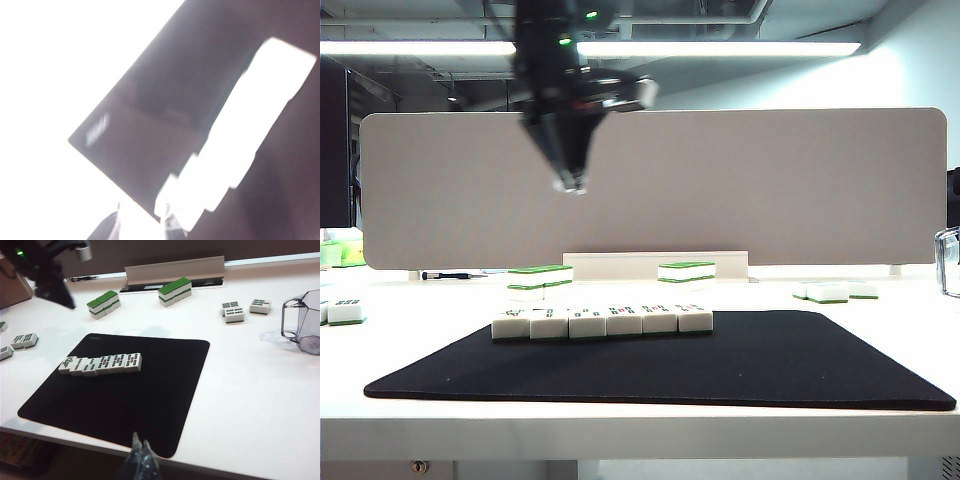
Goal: Align six mahjong tiles in a row on the table.
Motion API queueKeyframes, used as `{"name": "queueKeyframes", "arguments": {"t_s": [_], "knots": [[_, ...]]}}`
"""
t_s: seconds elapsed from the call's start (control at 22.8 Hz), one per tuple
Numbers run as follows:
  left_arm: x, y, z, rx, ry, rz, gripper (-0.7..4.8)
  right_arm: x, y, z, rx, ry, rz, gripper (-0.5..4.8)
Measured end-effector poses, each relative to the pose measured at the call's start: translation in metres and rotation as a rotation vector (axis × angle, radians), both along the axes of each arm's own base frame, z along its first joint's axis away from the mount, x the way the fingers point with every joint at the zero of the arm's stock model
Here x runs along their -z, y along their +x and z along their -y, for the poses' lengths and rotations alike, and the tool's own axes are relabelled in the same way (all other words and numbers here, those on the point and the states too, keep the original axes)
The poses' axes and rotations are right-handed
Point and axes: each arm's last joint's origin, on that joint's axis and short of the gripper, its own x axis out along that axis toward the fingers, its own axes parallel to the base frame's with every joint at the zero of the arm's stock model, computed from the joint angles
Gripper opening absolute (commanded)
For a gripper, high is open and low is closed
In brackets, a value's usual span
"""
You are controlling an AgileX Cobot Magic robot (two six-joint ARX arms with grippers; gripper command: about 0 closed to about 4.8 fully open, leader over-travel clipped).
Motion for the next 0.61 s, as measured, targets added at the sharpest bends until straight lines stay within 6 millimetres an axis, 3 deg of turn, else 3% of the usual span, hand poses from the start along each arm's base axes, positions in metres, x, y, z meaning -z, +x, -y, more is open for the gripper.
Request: {"name": "queueKeyframes", "arguments": {"t_s": [0.09,0.31,0.61], "knots": [[0.015,0.002,-0.023,-0.044,-0.006,-0.068,0.96,0.0,0.0,0.0,0.0,0.0,0.0,-0.01],[0.051,0.019,-0.053,-0.162,-0.01,-0.118,0.96,0.0,0.0,0.0,-0.001,0.0,0.0,-0.01],[0.086,0.022,-0.055,-0.178,0.003,-0.153,0.52,0.0,0.0,0.0,-0.001,0.0,0.0,-0.01]]}}
